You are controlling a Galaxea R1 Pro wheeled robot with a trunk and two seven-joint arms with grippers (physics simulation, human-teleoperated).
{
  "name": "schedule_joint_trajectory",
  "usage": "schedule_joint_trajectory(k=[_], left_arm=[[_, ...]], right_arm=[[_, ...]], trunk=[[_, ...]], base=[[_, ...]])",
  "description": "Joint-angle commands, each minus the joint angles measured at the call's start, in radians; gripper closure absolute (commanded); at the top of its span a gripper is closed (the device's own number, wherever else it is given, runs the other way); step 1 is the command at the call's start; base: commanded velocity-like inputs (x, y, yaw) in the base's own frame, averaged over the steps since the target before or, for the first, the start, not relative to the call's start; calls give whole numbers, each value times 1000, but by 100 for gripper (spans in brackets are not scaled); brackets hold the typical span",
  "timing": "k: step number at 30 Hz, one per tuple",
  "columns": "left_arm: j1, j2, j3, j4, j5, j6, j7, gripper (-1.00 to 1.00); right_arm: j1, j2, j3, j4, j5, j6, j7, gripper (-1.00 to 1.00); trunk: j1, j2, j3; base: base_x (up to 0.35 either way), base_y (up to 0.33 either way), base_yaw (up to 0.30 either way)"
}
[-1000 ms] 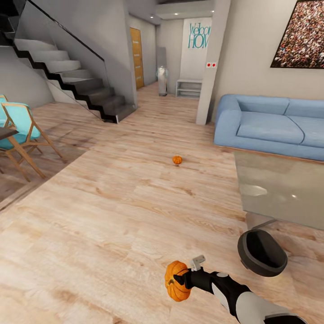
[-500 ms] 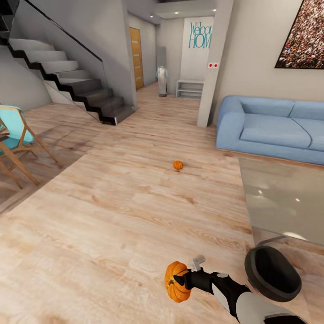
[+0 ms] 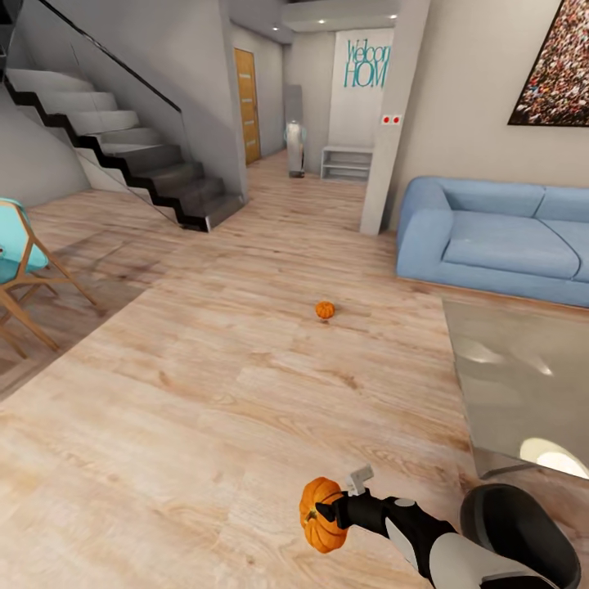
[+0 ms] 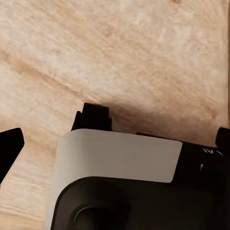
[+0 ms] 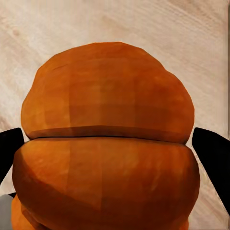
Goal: Place each of the two pumpkins and all three candles from the living room inside a cabinet in the living room (use any cabinet), then make sure every cabinet is closed, and position the cauldron so it is next to a table in the living room.
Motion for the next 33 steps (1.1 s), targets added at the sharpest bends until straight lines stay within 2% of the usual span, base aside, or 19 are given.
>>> schedule_joint_trajectory(k=[1, 33], left_arm=[[0, 0, 0, 0, 0, 0, 0, -100], [0, 0, 0, 0, 0, 0, 0, -100]], right_arm=[[0, 0, -3, 0, -2, 0, 0, 100], [0, 0, -3, 0, -3, -2, 0, 100]], trunk=[[0, 0, 0], [0, 0, 3]], base=[[329, 0, 0], [329, 0, -14]])
